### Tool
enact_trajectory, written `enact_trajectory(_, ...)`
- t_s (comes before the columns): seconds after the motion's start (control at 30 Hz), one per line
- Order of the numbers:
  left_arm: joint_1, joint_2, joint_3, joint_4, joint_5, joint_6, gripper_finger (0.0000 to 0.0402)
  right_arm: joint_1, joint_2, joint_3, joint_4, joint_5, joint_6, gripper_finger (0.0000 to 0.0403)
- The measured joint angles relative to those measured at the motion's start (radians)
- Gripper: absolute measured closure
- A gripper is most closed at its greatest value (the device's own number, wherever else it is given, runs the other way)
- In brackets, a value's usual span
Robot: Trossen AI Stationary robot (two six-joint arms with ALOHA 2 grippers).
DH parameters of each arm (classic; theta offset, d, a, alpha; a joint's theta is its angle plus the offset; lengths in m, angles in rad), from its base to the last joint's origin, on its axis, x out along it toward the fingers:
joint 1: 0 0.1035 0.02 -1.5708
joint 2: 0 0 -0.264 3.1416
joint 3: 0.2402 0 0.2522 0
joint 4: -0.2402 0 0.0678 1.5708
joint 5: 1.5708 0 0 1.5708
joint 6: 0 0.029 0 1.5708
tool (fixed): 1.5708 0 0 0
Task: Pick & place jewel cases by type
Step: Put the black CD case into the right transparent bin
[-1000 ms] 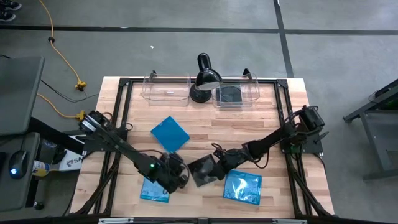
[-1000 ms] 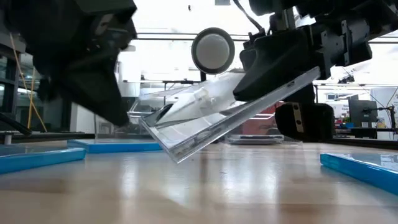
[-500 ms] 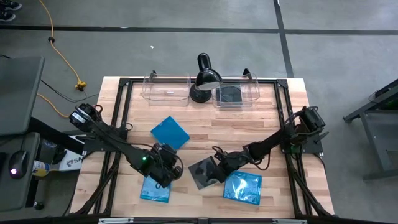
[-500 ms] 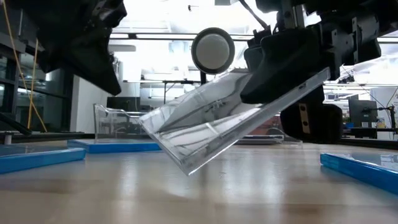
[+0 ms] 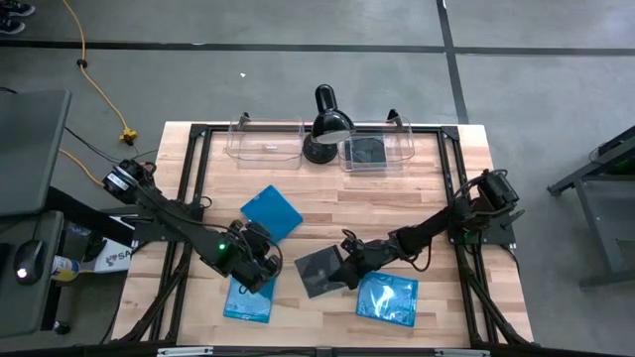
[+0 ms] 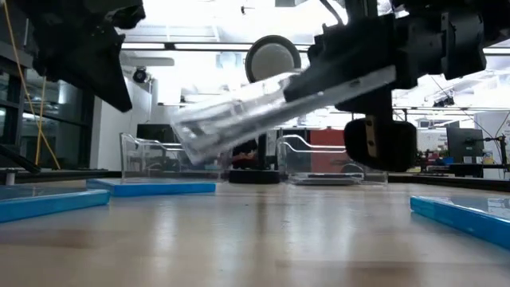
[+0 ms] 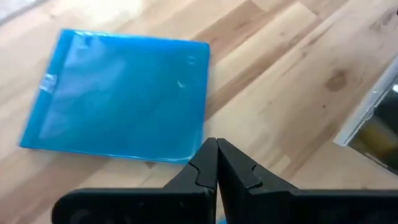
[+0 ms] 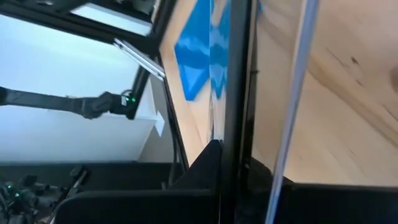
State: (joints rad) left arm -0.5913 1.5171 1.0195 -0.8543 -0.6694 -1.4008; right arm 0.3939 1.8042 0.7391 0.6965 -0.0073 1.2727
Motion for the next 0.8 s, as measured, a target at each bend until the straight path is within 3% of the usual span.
enact_trajectory(0.2,-0.019,-0.077,0.0,-0.1,-0.059,-0.004,0.0401,-0.003,0.0,-0.001,0.063,0.019,-0.046,0.0403)
enact_trajectory(0.4,-0.089,-0.142,0.001,-0.271,-0.155,-0.13,0.0401,-0.019,-0.029,-0.001,0.093,0.07,-0.109,0.0403)
enact_trajectory(0.63,-0.162,-0.159,0.001,-0.43,-0.178,-0.287,0.0401,-0.065,-0.156,-0.001,0.052,0.152,-0.273,0.0403)
enact_trajectory(0.8,-0.184,-0.159,0.001,-0.451,-0.216,-0.306,0.0401,-0.096,-0.3,-0.001,-0.082,0.233,-0.426,0.0403)
